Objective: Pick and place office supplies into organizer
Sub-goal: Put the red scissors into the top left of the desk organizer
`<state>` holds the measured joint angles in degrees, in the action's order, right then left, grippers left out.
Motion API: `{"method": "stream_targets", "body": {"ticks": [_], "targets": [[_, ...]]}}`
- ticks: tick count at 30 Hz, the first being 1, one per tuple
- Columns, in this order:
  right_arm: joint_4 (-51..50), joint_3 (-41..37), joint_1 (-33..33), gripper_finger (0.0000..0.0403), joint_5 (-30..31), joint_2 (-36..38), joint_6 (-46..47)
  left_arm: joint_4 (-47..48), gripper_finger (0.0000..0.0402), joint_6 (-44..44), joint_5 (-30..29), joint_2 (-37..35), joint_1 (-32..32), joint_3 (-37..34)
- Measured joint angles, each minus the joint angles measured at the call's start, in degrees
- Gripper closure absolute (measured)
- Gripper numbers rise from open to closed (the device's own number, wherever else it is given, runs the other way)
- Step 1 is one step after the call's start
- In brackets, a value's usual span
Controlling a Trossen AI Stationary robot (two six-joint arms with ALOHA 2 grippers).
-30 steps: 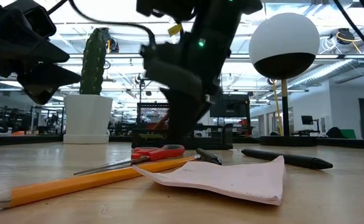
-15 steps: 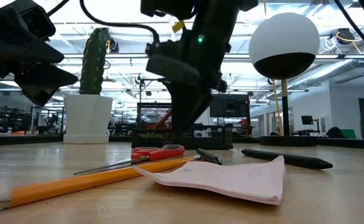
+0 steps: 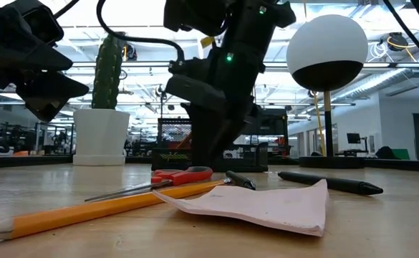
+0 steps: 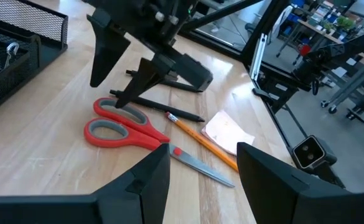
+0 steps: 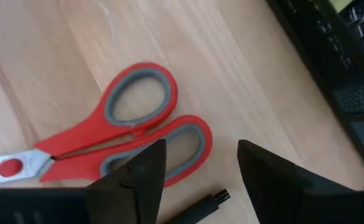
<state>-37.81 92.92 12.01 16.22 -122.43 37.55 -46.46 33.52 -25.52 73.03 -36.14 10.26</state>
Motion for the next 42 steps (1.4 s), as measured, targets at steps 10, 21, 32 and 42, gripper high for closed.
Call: {"method": "stream_targets", "body": {"ticks": [10, 21, 32, 42], "targets": [[1.1, -1.1, 0.1, 0.0230, -0.7, 0.0, -0.8, -0.1, 0.0213, 0.0, 0.0, 0.0, 0.0, 0.0], [9.8, -8.2, -0.2, 0.0239, -3.7, 0.5, 0.2, -0.1, 0.0213, 0.0, 0.0, 0.0, 0.0, 0.0], [10.9, -8.3, -0.2, 0.0351, -3.0, 0.2, -2.6, -0.1, 0.0213, 0.0, 0.0, 0.0, 0.0, 0.0], [13.5, -8.5, 0.0, 0.0391, 1.2, 0.3, -5.8, -0.1, 0.0213, 0.0, 0.0, 0.0, 0.0, 0.0]]}}
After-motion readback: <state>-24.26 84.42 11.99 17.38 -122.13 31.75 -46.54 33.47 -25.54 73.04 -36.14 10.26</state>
